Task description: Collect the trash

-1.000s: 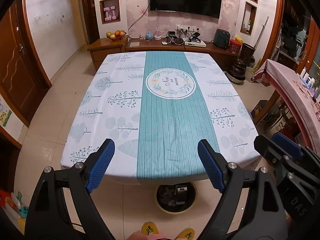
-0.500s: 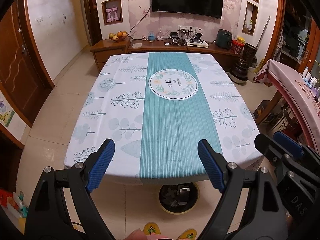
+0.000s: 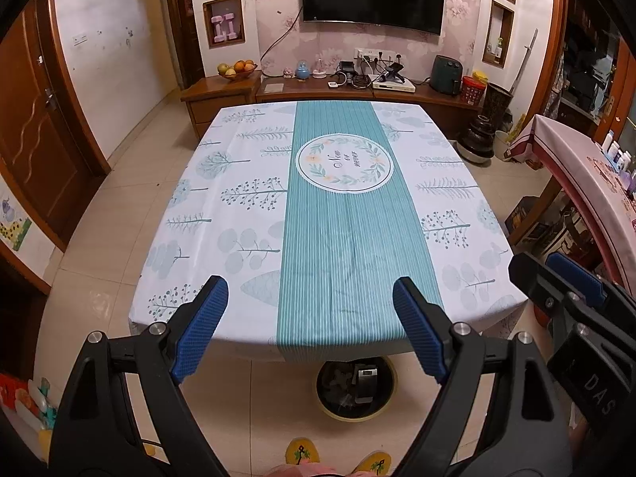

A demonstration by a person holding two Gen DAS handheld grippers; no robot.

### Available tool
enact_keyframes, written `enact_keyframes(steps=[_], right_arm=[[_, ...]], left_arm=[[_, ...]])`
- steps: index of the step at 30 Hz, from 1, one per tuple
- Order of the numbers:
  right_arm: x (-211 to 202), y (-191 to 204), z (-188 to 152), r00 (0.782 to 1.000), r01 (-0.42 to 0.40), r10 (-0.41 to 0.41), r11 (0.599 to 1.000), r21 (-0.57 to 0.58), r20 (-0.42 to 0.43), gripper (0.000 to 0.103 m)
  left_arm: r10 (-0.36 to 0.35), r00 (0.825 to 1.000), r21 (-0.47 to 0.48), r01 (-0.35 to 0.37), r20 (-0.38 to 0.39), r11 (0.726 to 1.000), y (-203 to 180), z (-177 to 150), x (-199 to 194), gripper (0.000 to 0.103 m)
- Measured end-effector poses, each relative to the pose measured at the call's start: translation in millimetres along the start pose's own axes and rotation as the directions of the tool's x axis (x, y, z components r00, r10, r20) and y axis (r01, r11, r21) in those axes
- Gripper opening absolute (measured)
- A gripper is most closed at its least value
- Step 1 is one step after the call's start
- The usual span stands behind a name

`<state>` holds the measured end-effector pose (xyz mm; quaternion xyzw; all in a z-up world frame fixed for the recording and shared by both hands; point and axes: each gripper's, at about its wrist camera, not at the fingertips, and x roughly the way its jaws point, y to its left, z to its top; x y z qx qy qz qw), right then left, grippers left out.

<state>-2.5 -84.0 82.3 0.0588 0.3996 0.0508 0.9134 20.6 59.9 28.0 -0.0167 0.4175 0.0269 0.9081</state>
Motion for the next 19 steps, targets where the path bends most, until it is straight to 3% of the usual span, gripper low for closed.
enact_keyframes(steps=[19], right_arm=[[-3.9,1.6,-4.3,1.0,-0.006,0.006,1.0,0.002,0.002,0.051]], left_arm=[[0.021,1.0,-0.004,-0.021,-0.008,1.0,-10.1,-5.2,-3.0,0.083]])
